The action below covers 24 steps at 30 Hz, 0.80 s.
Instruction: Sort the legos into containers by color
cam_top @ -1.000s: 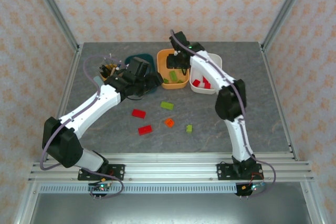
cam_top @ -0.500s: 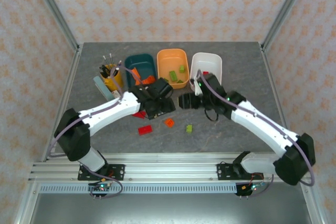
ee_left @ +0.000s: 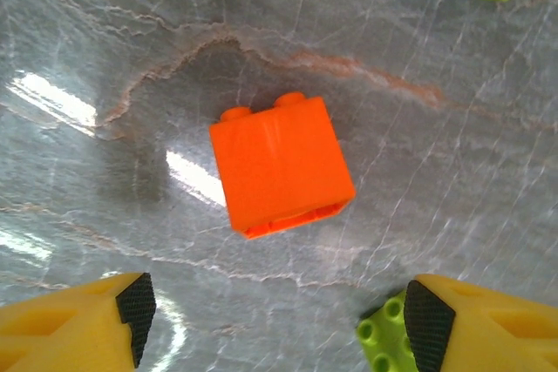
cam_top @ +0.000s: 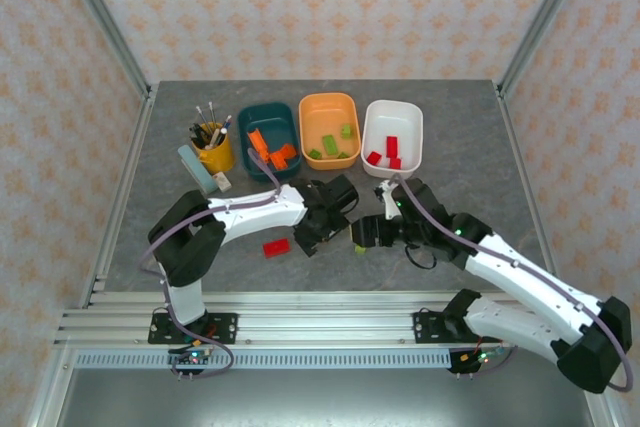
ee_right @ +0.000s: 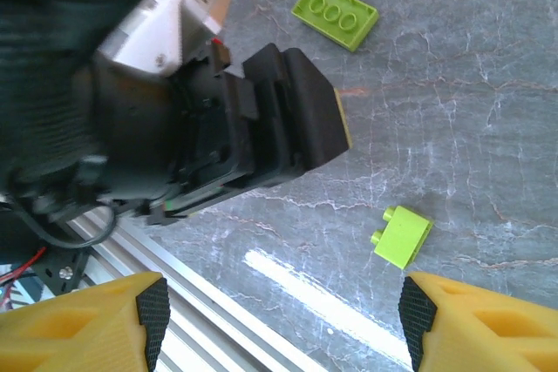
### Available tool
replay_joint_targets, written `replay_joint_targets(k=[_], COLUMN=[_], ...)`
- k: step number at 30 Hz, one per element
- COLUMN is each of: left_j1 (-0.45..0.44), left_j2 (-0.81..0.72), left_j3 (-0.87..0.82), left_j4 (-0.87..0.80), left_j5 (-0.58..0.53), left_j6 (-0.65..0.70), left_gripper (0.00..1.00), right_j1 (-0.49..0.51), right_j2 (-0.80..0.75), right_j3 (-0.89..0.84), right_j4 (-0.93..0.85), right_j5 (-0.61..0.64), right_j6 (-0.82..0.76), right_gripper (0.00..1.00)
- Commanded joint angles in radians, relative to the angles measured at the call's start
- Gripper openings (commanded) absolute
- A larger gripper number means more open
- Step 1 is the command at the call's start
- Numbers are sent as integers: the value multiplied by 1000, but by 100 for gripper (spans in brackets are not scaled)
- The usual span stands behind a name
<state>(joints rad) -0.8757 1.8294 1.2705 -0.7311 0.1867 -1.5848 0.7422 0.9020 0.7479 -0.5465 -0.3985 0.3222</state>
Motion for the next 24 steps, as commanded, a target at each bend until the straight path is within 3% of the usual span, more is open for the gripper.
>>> replay_joint_targets(k=[1,14,19,24], left_j1=[-2,19,18,18], left_j2=[27,122,125,111], left_j3=[40,39,32,50], left_j4=[-3,11,-3,-37], left_j5=[-74,-105,-107,-135], left_j6=[-109,-69,-48,-3], left_gripper=[77,52,32,28], right_j1=[8,5,-5,-6], right_j2=[-71,-234,-230,-217], right_j3=[-21,-71,-68,-71], right_j4=[-25,-79,-62,-47], right_j5=[34,239,257,252], right_j6=[22,174,197,207], right_gripper=[72,72,74,74])
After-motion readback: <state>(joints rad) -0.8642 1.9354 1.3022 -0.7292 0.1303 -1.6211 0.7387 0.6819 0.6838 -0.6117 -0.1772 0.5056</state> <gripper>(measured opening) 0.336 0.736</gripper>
